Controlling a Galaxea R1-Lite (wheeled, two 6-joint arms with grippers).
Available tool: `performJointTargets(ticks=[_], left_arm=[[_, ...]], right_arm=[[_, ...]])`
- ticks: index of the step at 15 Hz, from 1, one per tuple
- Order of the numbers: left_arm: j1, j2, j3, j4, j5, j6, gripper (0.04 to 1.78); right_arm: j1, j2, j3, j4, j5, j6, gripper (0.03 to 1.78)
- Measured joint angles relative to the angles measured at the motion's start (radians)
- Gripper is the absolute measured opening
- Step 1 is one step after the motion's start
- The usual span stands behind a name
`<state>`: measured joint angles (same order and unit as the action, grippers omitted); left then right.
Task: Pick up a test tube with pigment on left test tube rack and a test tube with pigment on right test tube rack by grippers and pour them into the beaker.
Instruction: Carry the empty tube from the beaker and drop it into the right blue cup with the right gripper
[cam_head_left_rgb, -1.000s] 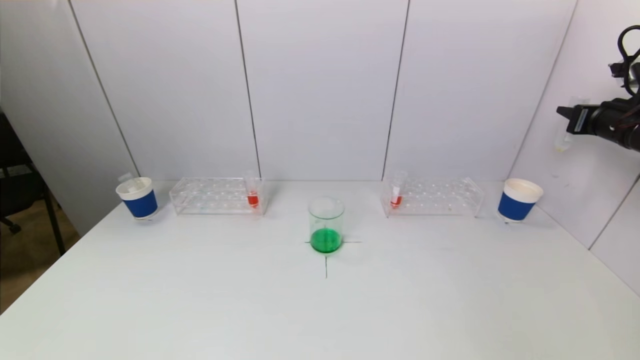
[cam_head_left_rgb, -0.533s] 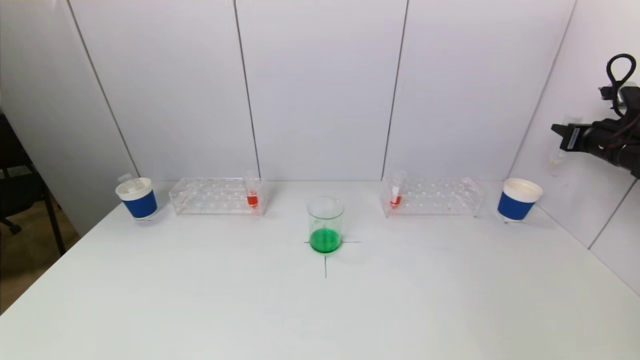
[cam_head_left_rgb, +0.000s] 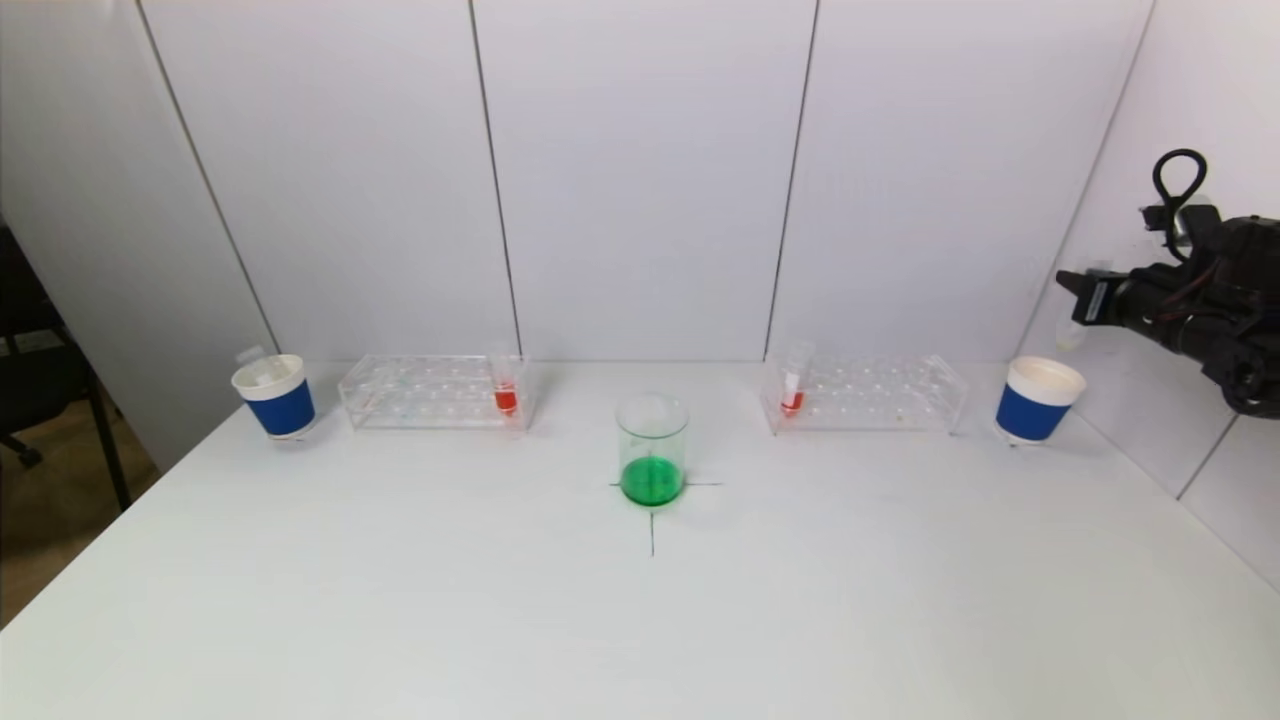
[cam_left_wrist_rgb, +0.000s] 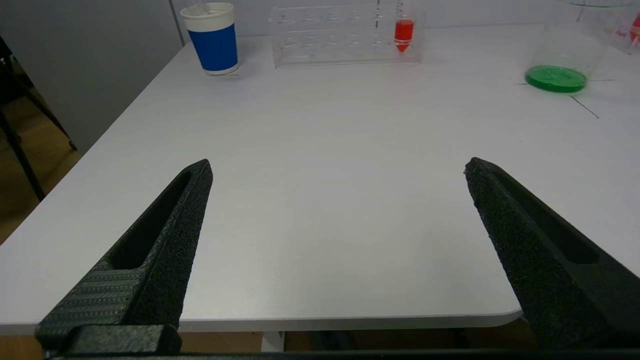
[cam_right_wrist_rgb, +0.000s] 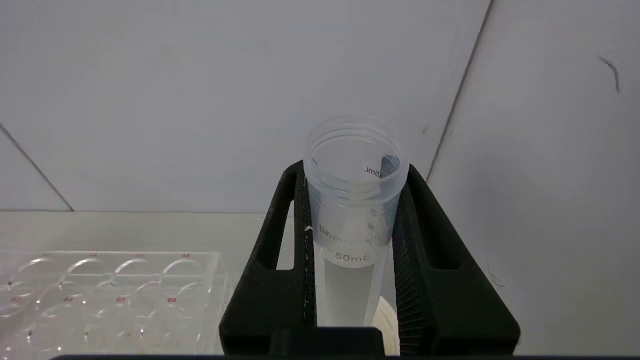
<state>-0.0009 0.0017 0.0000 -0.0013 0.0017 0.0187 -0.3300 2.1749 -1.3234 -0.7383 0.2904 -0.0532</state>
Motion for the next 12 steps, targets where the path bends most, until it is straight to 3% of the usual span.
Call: performJointTargets(ticks=[12], left_arm=[[0.0, 0.0, 0.0, 0.0, 0.0, -0.001, 1.76]], right_arm=[[0.014, 0.071, 0.049, -0.073, -0.003, -0.004, 0.5]])
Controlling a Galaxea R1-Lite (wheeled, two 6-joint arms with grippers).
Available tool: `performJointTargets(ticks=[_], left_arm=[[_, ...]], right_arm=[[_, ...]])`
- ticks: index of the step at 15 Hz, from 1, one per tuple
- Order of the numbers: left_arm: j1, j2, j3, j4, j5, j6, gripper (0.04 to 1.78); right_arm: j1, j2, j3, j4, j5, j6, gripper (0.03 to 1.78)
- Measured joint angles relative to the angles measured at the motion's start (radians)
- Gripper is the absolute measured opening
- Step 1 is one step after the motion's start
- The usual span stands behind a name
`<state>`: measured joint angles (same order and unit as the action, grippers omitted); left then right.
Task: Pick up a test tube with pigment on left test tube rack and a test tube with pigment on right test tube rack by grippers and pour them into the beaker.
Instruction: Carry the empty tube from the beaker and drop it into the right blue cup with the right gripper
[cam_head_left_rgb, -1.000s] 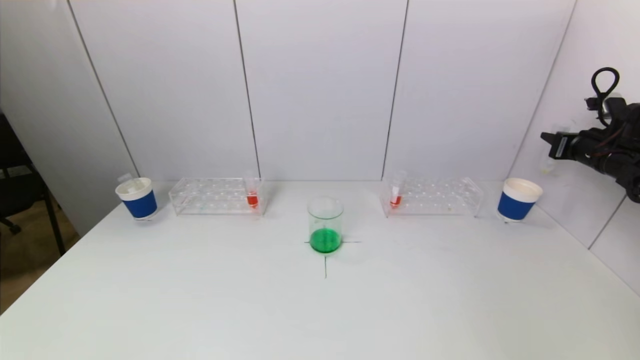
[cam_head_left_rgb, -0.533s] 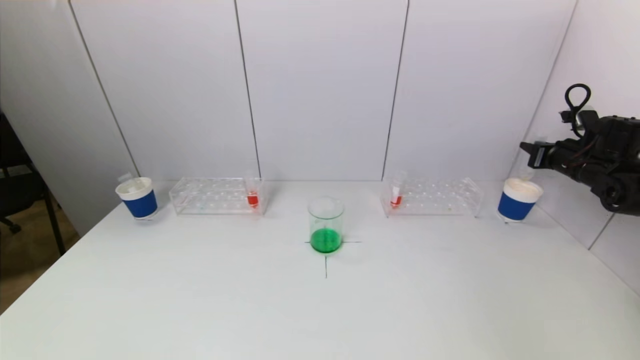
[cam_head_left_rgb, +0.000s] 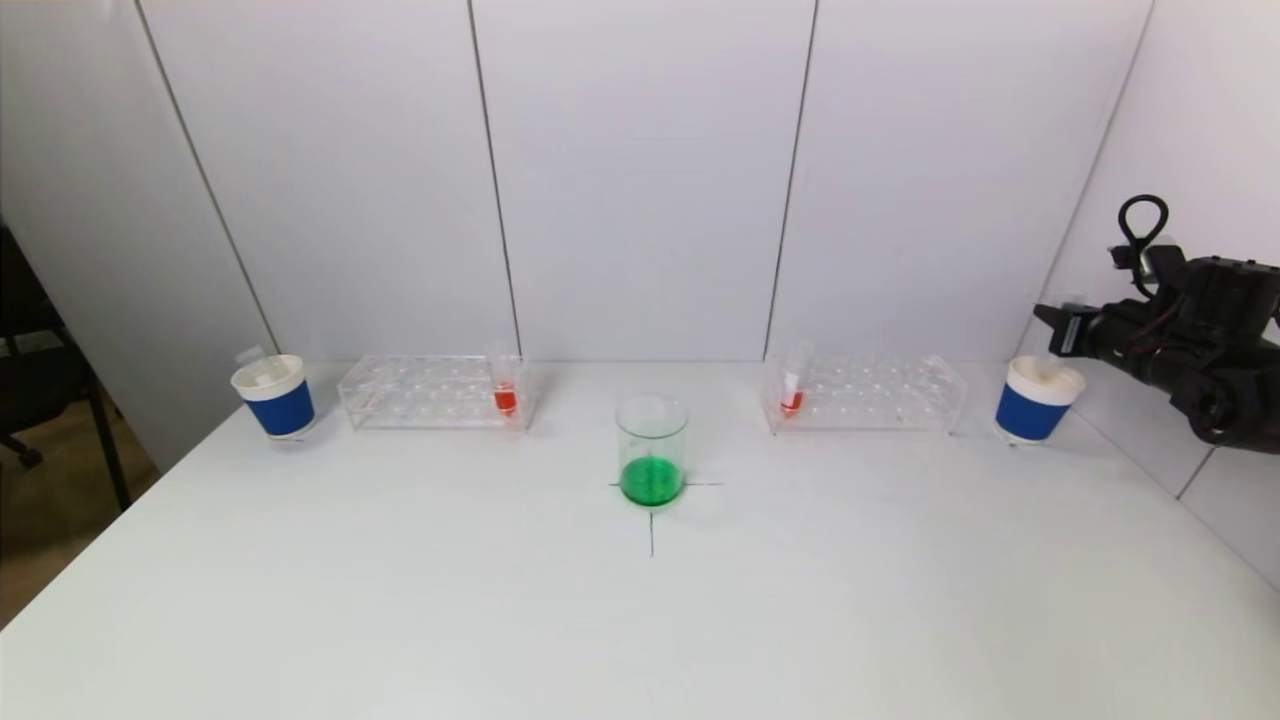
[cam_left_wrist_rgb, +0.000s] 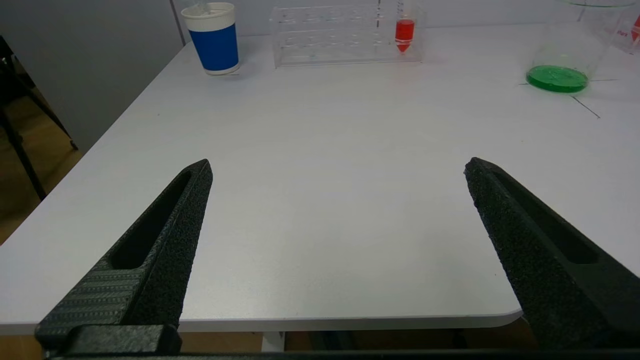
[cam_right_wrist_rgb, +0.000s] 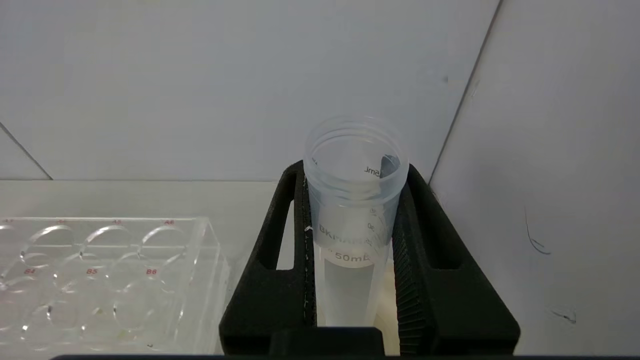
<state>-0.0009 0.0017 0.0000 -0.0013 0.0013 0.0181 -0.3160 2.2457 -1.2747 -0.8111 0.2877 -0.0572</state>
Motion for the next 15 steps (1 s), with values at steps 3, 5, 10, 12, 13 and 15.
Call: performJointTargets(ticks=[3, 5, 10, 12, 13, 15], left_arm=[[0.0, 0.0, 0.0, 0.0, 0.0, 0.0, 1.76], [0.0, 0.0, 0.0, 0.0, 0.0, 0.0, 1.76], [0.0, 0.0, 0.0, 0.0, 0.0, 0.0, 1.76], [0.0, 0.0, 0.0, 0.0, 0.0, 0.0, 1.76], [0.0, 0.0, 0.0, 0.0, 0.0, 0.001, 1.76], [0.0, 0.0, 0.0, 0.0, 0.0, 0.0, 1.76]], right_arm=[[-0.002, 0.003, 0.027, -0.026, 0.0, -0.002, 0.5], [-0.004, 0.003, 0.045, -0.037, 0.0, -0.003, 0.5], [-0.008, 0.004, 0.093, -0.079, 0.0, -0.009, 0.5], [-0.009, 0.005, 0.101, -0.084, 0.0, -0.009, 0.5], [-0.009, 0.005, 0.103, -0.085, 0.0, -0.009, 0.5], [-0.009, 0.005, 0.105, -0.086, 0.0, -0.008, 0.5]])
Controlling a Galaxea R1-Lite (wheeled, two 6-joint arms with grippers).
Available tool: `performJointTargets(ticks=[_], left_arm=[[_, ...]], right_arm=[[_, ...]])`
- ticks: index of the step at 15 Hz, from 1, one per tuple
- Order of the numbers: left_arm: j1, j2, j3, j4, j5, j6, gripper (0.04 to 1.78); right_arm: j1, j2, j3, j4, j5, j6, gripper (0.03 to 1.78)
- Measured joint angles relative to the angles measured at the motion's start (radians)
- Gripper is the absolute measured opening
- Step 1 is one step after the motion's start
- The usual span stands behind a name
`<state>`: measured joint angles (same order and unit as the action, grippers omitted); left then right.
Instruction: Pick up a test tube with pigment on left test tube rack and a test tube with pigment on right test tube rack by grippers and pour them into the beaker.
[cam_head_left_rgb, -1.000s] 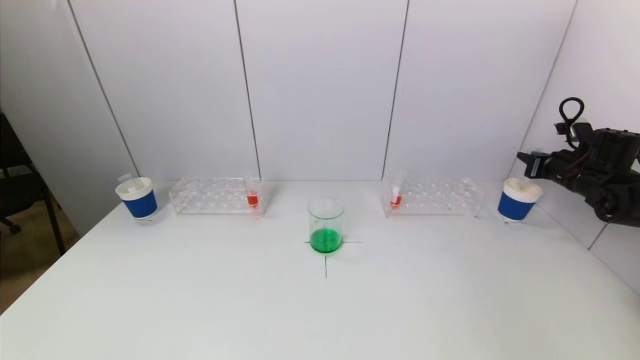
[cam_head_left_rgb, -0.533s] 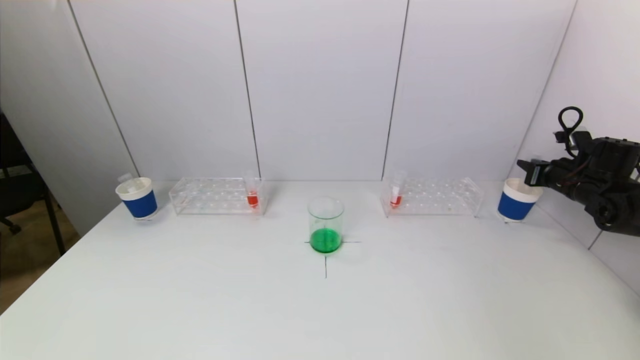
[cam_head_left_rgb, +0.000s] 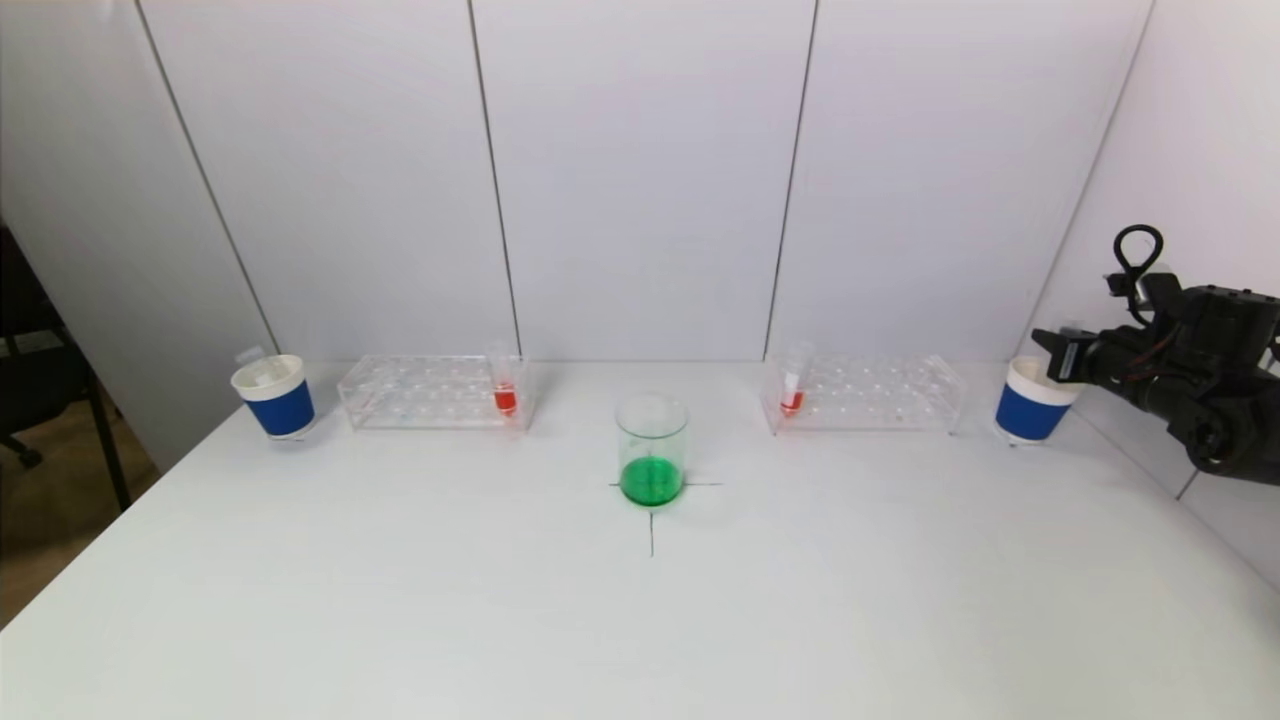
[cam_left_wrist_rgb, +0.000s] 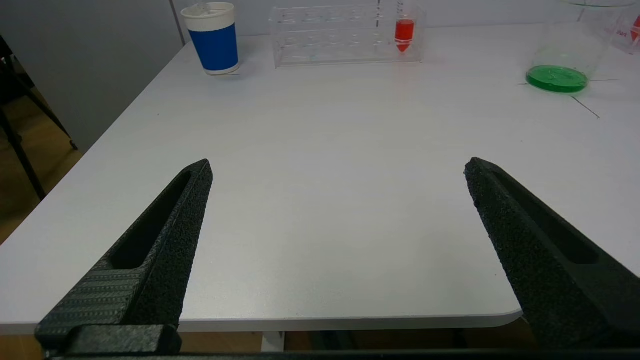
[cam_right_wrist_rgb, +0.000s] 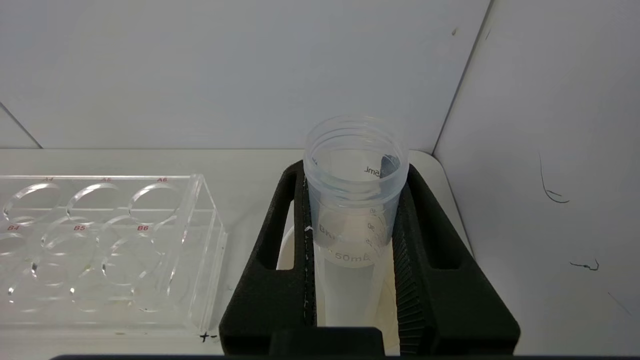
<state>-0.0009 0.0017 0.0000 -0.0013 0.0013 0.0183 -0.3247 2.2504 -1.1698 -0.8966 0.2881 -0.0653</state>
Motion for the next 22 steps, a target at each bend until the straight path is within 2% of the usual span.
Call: performJointTargets(ticks=[6, 9, 11, 15, 17, 19, 22], left_arm=[[0.0, 0.0, 0.0, 0.0, 0.0, 0.0, 1.76], [0.0, 0.0, 0.0, 0.0, 0.0, 0.0, 1.76], [0.0, 0.0, 0.0, 0.0, 0.0, 0.0, 1.76], [0.0, 0.0, 0.0, 0.0, 0.0, 0.0, 1.76], [0.0, 0.0, 0.0, 0.0, 0.0, 0.0, 1.76], [0.0, 0.0, 0.0, 0.0, 0.0, 0.0, 1.76], [0.0, 0.0, 0.0, 0.0, 0.0, 0.0, 1.76]], right_arm=[[0.0, 0.0, 0.002, 0.0, 0.001, -0.003, 0.5], [0.0, 0.0, 0.002, 0.0, 0.001, -0.003, 0.61], [0.0, 0.0, 0.002, 0.0, 0.001, -0.003, 0.8], [-0.001, 0.0, 0.002, -0.001, 0.001, -0.003, 1.4], [-0.002, -0.001, 0.002, -0.001, 0.001, -0.003, 1.62], [-0.003, -0.01, -0.001, -0.001, 0.0, -0.003, 1.75], [-0.002, -0.041, -0.003, -0.001, -0.001, -0.004, 1.77]])
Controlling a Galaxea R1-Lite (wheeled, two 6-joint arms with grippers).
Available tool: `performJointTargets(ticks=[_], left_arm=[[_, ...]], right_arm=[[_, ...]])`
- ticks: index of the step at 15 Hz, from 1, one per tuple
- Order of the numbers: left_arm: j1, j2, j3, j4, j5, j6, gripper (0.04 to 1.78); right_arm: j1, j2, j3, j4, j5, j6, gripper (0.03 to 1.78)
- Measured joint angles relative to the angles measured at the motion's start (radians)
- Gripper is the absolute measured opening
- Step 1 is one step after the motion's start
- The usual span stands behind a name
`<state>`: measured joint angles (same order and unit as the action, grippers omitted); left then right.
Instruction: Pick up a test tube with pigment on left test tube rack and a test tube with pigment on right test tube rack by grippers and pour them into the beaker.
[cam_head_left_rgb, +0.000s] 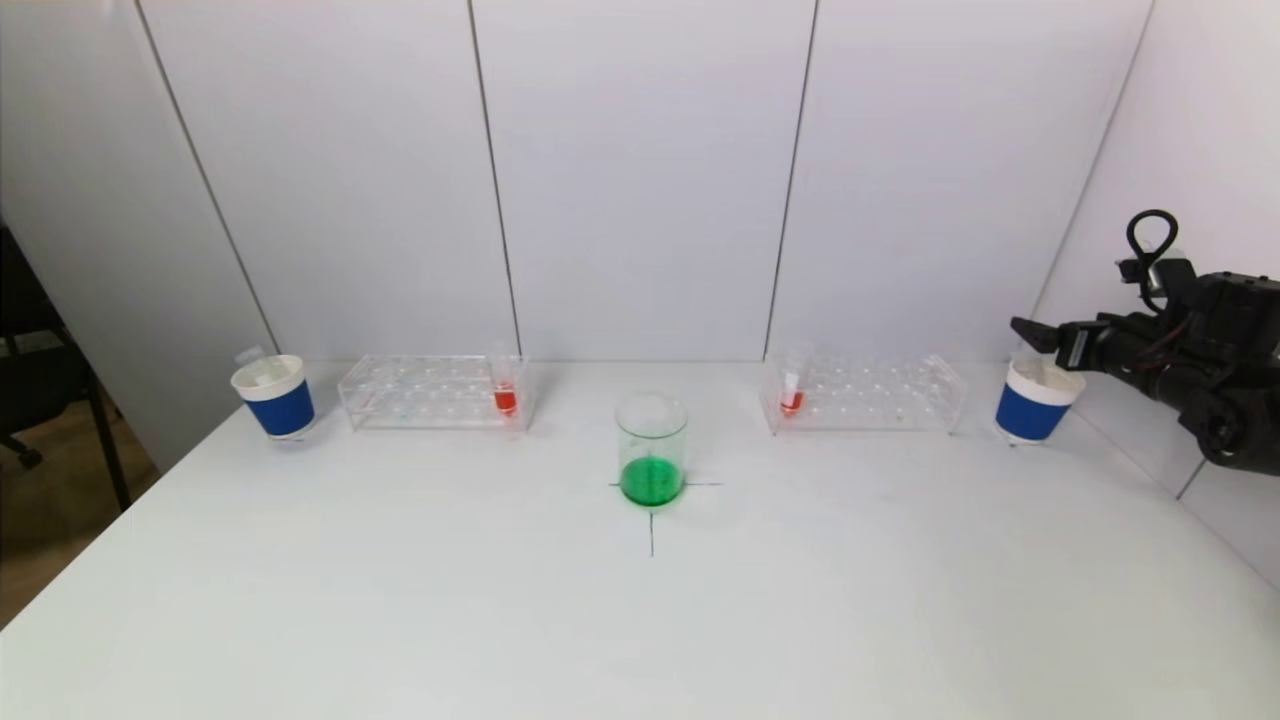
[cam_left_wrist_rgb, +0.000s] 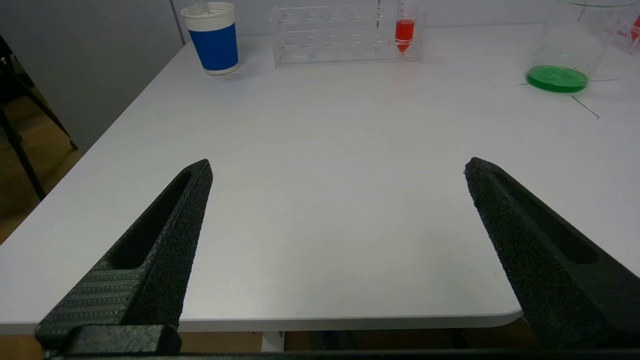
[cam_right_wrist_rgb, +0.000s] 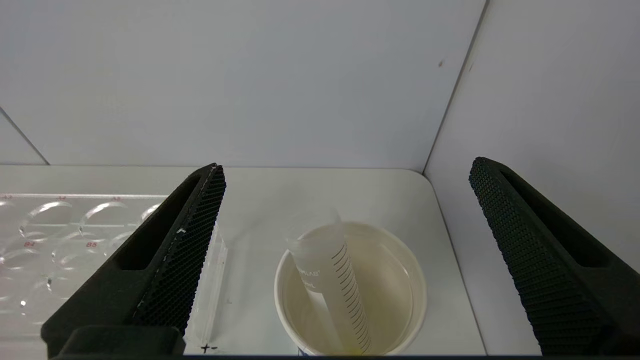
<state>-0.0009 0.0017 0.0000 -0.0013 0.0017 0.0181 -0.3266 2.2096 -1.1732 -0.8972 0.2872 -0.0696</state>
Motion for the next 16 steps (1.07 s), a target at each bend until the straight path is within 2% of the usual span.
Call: performJointTargets(ticks=[6, 10, 14, 16], left_arm=[[0.0, 0.0, 0.0, 0.0, 0.0, 0.0, 1.76], [0.001, 0.0, 0.0, 0.0, 0.0, 0.0, 1.76], [0.0, 0.0, 0.0, 0.0, -0.001, 0.0, 1.76], [0.0, 0.0, 0.0, 0.0, -0.001, 0.0, 1.76]], right_arm=[[0.02, -0.133, 0.017, 0.017, -0.029, 0.0, 1.77], [0.051, -0.273, 0.087, 0.062, -0.056, -0.005, 1.77], [0.147, -0.48, 0.227, 0.15, -0.128, -0.012, 1.77], [0.225, -0.594, 0.305, 0.201, -0.195, -0.014, 1.77]])
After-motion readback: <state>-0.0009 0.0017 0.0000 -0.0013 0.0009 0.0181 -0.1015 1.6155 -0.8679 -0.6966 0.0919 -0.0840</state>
